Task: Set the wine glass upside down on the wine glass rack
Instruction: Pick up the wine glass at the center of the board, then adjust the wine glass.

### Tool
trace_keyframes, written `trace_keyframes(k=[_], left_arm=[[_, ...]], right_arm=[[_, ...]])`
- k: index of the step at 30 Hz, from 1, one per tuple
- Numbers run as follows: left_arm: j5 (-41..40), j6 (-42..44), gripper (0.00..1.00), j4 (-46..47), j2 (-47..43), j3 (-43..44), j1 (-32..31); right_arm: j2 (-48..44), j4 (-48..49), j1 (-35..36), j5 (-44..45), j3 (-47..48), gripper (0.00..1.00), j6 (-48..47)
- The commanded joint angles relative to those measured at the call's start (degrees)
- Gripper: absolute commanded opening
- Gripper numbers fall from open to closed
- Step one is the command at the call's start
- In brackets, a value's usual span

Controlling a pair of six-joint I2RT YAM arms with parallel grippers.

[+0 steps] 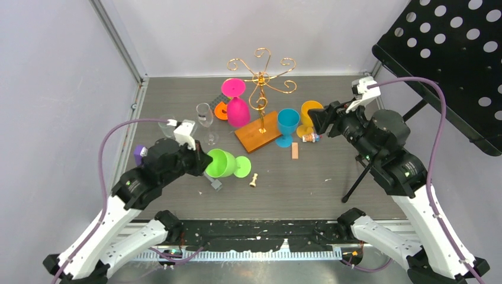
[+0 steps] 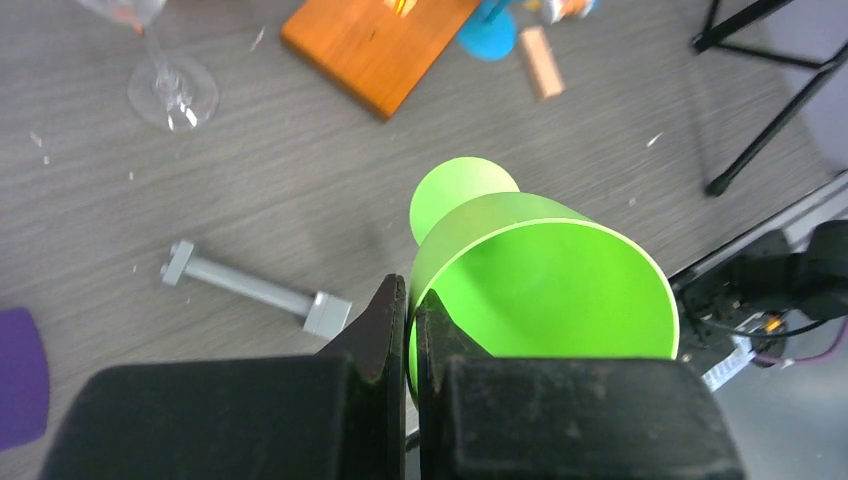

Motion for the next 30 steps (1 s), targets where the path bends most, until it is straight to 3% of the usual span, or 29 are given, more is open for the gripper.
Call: trace_keyframes(k=[1, 7, 13, 23, 30], left_arm=[[2.6, 0.0, 0.0, 9.3, -6.0, -1.1, -0.3], [4.9, -1.7, 0.0, 15.8, -9.2, -0.6, -0.3], [3.7, -2.6, 0.0, 20.9, -11.8, -1.1, -0.3], [4.2, -2.4, 0.0, 21.3, -11.3, -0.9, -0.3], [6.3, -3.0, 0.0, 22.5, -12.3, -1.8, -0.3]], right_arm=[[-0.6, -0.4, -0.1, -6.8, -0.1, 0.61, 6.2], [-0.4, 0.7, -0.1, -16.6, -2.4, 0.6, 15.0], [-0.7, 12.3, 0.7, -24.5, -11.4, 0.6, 28.1], [5.6, 19.0, 15.5, -14.3, -15.2, 0.68, 33.0], [6.6, 20.6, 16.6, -10.5, -16.8, 0.62, 34.1]])
